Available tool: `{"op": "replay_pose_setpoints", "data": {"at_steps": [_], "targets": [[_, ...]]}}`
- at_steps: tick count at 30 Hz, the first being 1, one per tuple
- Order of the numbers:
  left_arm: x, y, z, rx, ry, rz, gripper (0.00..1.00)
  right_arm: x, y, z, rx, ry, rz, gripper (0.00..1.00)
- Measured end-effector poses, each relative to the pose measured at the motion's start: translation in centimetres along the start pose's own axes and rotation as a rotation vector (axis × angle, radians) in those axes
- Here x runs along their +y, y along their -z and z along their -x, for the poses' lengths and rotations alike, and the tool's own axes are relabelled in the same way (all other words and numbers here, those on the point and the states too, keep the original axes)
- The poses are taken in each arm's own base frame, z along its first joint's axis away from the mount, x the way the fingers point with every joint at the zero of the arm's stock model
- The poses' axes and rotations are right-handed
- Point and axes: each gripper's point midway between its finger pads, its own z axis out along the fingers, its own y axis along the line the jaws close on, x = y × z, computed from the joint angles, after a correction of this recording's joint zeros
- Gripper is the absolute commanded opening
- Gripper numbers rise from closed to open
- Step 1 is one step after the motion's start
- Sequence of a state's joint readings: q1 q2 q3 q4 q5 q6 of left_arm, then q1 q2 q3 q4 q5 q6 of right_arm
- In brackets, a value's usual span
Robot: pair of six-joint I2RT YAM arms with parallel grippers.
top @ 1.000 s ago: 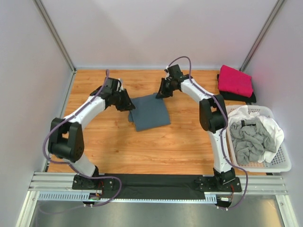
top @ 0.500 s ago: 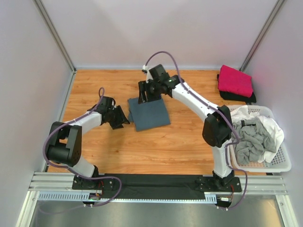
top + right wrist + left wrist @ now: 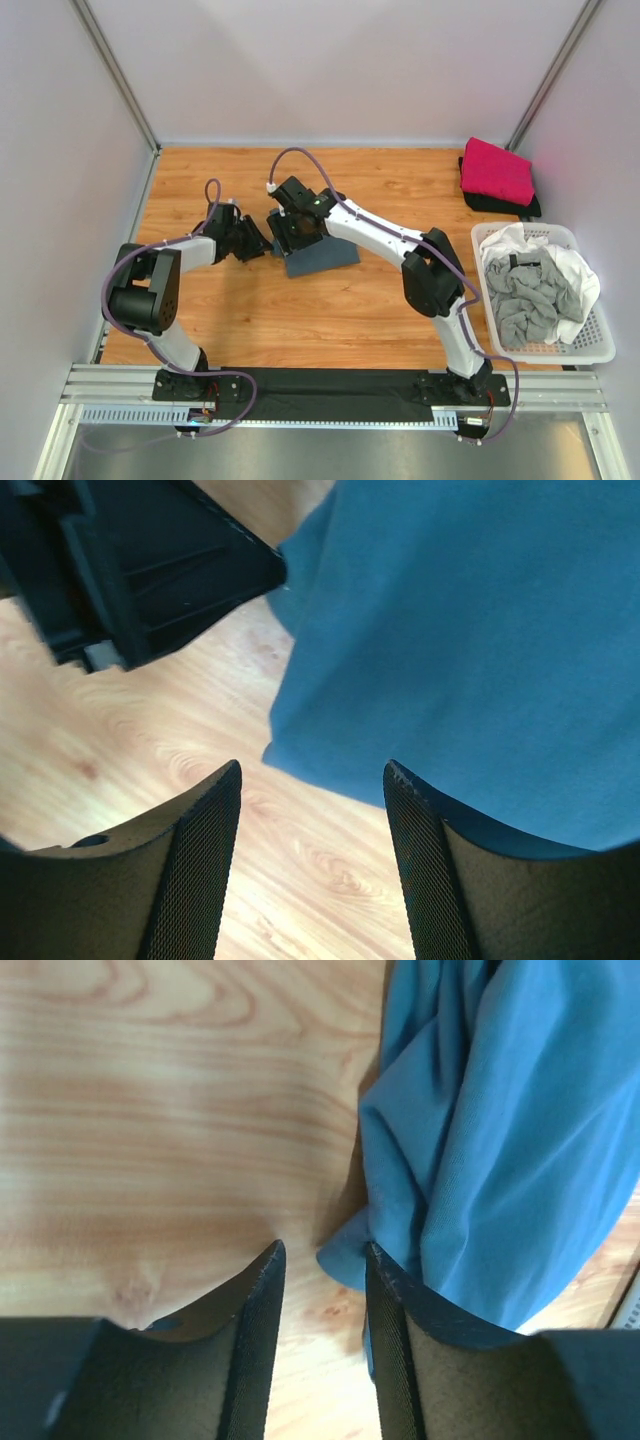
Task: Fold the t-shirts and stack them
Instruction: Fold the tshirt
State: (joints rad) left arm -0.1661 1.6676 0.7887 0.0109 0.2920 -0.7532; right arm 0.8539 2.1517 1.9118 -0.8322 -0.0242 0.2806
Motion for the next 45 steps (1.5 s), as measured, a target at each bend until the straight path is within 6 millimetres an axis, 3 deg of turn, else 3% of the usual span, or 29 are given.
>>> {"op": "replay_pose_setpoints", "data": {"at_steps": [4,9,12,15,20,26,29,31,35,39,42,45], "targets": [[-0.5,-0.5,0.5,-0.015,0.002,-0.054,0.47,-0.7,-1.6,-0.8,0.024,-0.008,-0.043,0.59],[-1.3,-1.2,0.5,-0.019,0.004,-0.121,0.40,-1.3,-3.8,-2.3,0.071,-0.016,-0.076,0.59],[-1.4,-1.4,0.1,-0.011,0.011,-0.143,0.25,-1.3,-4.1,-2.3,0.072,-0.023,-0.079,0.58],[-1.2,-1.6,-0.6,0.011,0.029,-0.151,0.00,-1.1,-3.9,-1.8,0.059,-0.032,-0.079,0.54],[-1.3,-1.5,-1.1,0.023,0.039,-0.173,0.00,-1.2,-3.9,-1.4,0.045,-0.052,-0.091,0.44],[-0.8,0.2,-3.3,0.045,0.068,-0.185,0.00,-1.3,-3.9,-1.2,0.032,-0.088,-0.108,0.21],[-0.8,0.8,-4.3,0.066,0.077,-0.198,0.00,-1.2,-4.0,-1.0,0.023,-0.107,-0.105,0.17],[-1.0,1.0,-4.8,0.078,0.077,-0.205,0.00,-1.2,-4.0,-0.8,0.015,-0.118,-0.102,0.19],[-1.7,1.2,-5.5,0.100,0.062,-0.228,0.00,-0.6,-3.9,-0.5,0.014,-0.134,-0.076,0.41],[-2.0,1.3,-5.7,0.109,0.057,-0.239,0.00,-0.3,-3.7,-1.4,0.026,-0.111,-0.042,0.55],[-2.1,1.4,-5.7,0.111,0.057,-0.244,0.00,-0.8,-2.5,-3.6,0.055,-0.064,-0.043,0.59],[-2.2,1.6,-5.8,0.109,0.058,-0.250,0.00,-1.2,-0.9,-4.6,0.051,-0.014,-0.055,0.59]]}}
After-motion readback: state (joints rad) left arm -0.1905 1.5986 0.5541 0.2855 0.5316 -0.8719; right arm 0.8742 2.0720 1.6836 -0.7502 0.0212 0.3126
